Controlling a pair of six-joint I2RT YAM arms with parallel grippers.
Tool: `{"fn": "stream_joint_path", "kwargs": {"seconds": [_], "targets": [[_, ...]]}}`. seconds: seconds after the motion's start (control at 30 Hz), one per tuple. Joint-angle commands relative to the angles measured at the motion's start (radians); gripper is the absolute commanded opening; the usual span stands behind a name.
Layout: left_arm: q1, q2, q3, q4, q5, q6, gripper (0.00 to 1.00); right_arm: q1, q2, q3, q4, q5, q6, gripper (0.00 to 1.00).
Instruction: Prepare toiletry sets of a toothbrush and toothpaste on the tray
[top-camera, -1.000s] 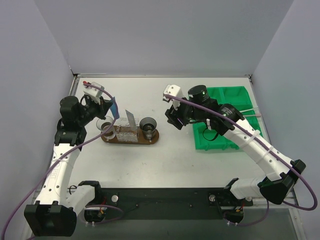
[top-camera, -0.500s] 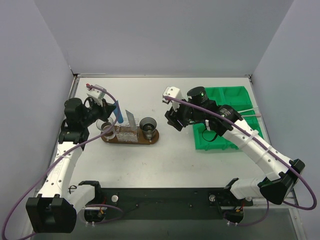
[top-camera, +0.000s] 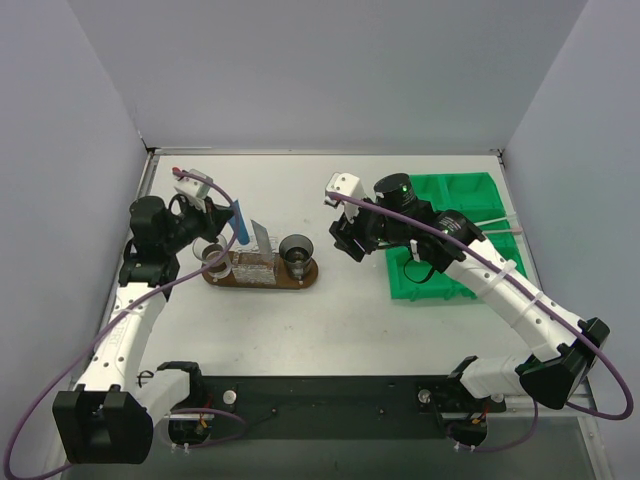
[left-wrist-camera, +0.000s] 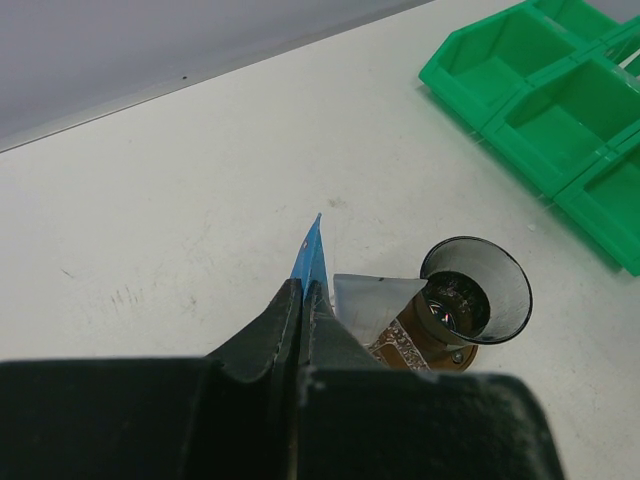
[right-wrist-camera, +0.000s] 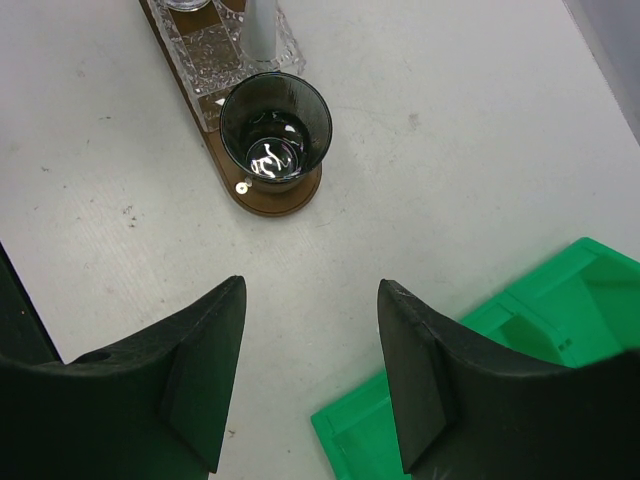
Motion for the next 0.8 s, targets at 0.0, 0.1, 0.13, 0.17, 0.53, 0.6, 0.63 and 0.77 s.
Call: {"fn": "stream_joint_path", "kwargs": {"seconds": [0.0, 0.1, 0.13, 0.17, 0.53, 0.6, 0.63, 0.77], "targets": [[0.006, 0.005, -0.005, 0.086, 0.035, -0.032, 0.00, -0.009, -0.035, -0.013, 0.026, -0.017, 0.002, 0.51], [0.006, 0.009, -0.009, 0.085, 0.044, -0.034, 0.00, -0.009, -0.035, -0.015, 0.028, -0.018, 0.001, 0.51], [0.006, 0.011, -0.009, 0.083, 0.044, -0.034, 0.00, -0.011, -0.036, -0.016, 0.028, -0.015, -0.001, 0.51], [0.006, 0.008, -0.011, 0.083, 0.047, -0.035, 0.00, -0.011, -0.036, -0.018, 0.028, -0.015, -0.001, 0.51], [0.004, 0.017, -0.015, 0.083, 0.055, -0.025, 0.00, -0.015, -0.038, -0.025, 0.032, -0.021, -0.001, 0.51], [0.004, 0.019, -0.017, 0.082, 0.056, -0.022, 0.00, -0.014, -0.039, -0.025, 0.032, -0.020, -0.001, 0.51], [0.004, 0.019, -0.017, 0.080, 0.055, -0.020, 0.00, -0.015, -0.039, -0.024, 0.032, -0.020, -0.001, 0.51], [0.004, 0.019, -0.021, 0.080, 0.055, -0.017, 0.00, -0.015, -0.036, -0.025, 0.032, -0.023, -0.001, 0.51]]}}
